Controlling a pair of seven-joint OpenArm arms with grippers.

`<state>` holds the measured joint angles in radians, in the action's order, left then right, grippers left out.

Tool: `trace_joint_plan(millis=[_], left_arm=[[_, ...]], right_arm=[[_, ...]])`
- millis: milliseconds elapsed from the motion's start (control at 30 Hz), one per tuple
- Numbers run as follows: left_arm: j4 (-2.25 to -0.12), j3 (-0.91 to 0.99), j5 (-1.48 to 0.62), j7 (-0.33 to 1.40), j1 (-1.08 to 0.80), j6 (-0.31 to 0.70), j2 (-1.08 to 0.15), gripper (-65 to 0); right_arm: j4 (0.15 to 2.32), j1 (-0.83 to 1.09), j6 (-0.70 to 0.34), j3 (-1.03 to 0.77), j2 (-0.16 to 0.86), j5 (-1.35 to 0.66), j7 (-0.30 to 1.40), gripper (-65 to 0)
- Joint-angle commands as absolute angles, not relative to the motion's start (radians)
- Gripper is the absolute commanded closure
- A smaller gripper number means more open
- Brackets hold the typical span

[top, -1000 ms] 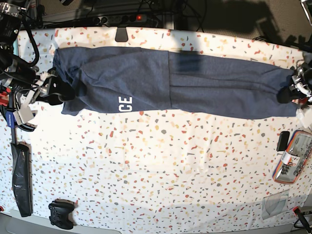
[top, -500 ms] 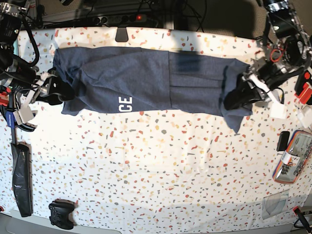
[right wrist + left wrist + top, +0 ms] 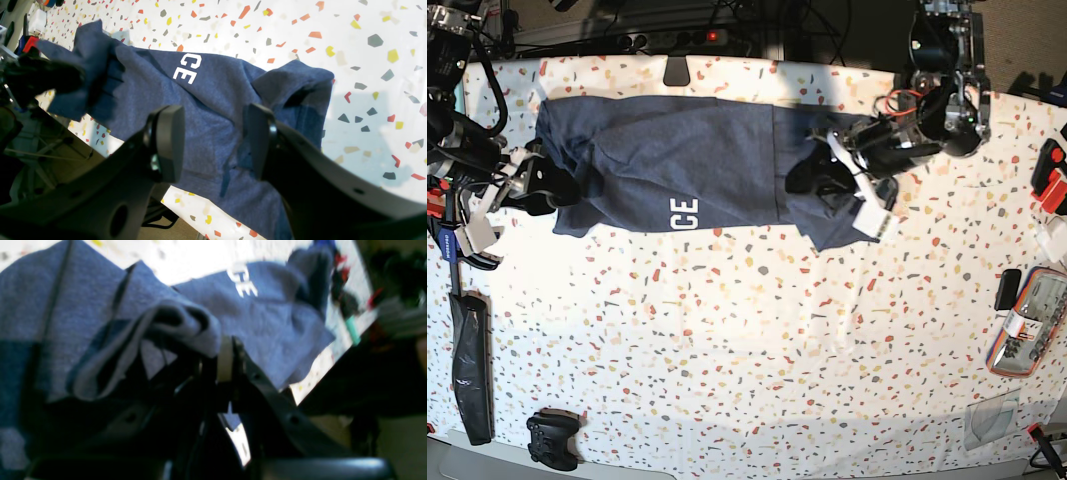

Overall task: Fold the T-shirt properly
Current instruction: 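Fold the hem end inward with the left gripper toward the shirt's middle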

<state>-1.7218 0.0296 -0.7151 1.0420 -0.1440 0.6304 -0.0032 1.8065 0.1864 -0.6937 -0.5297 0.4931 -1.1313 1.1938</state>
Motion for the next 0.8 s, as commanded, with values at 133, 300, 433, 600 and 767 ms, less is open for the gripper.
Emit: trace_joint_plan(millis=[133,300,433,600,767], left_arm=[[-1.741,-0.083,-0.73,0.929,-0.129,0.639,0.0,-32.1],[-1.741,-0.16,-0.733,0.877,-0.103,0.639,0.0,-37.4],[-1.741,-0.144,-0.732,0.931,-0.083,0.639,-0.001,-37.4],[-1.741,-0.066,-0.73,0.992,-0.083,0.639,-0.001,-37.4],[-1.741,0.056,-0.729,0.999,-0.083,0.659,-0.001,-37.4]], right_arm=[[1.822,0.178,-0.698,-0.538,0.512,-1.151,1.174,-30.5],[1.822,0.178,-0.698,-0.538,0.512,-1.151,1.174,-30.5],[1.822,0.178,-0.698,-0.538,0.512,-1.151,1.174,-30.5],[1.822,0.178,-0.698,-0.538,0.513,-1.15,1.174,-30.5],[1.822,0.178,-0.698,-0.538,0.512,-1.118,1.169,-30.5]])
